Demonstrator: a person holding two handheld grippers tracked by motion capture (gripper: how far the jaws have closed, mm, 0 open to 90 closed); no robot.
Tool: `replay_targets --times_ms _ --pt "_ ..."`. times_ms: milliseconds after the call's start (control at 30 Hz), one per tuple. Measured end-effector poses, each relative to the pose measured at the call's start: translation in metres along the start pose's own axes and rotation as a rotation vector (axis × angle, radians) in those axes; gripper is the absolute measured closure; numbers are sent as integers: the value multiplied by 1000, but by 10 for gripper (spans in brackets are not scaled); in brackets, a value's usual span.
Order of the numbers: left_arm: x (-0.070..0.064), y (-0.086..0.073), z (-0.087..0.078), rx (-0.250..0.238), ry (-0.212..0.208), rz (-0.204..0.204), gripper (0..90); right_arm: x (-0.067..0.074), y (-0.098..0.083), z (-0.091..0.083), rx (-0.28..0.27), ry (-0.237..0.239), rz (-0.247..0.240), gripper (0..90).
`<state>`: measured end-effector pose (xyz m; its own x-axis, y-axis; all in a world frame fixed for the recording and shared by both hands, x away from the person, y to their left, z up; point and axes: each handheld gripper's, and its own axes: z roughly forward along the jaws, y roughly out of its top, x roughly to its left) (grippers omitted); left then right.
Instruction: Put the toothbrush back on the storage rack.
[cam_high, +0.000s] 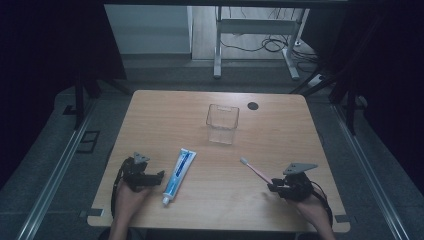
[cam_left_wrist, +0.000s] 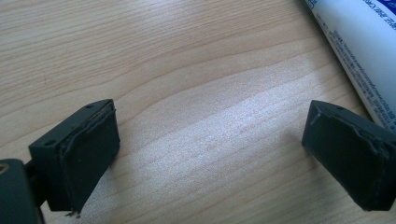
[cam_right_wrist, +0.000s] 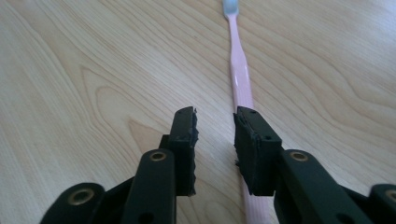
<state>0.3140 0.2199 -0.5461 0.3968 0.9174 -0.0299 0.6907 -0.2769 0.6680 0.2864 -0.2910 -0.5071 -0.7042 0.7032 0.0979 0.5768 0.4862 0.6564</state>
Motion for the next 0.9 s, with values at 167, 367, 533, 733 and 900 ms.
replay_targets --times_ms 167,367,533,733,900 --pt "0 0 0 0 0 0 42 -5 1 0 34 -13 12 638" --pt "0 0 0 0 0 0 42 -10 7 -1 70 -29 18 626" --pt "0 0 0 0 0 1 42 -13 12 2 112 -42 14 626" --pt "0 0 0 0 0 1 42 -16 17 6 159 -47 1 635" --pt "0 0 0 1 0 0 42 -17 25 8 197 -52 -12 650"
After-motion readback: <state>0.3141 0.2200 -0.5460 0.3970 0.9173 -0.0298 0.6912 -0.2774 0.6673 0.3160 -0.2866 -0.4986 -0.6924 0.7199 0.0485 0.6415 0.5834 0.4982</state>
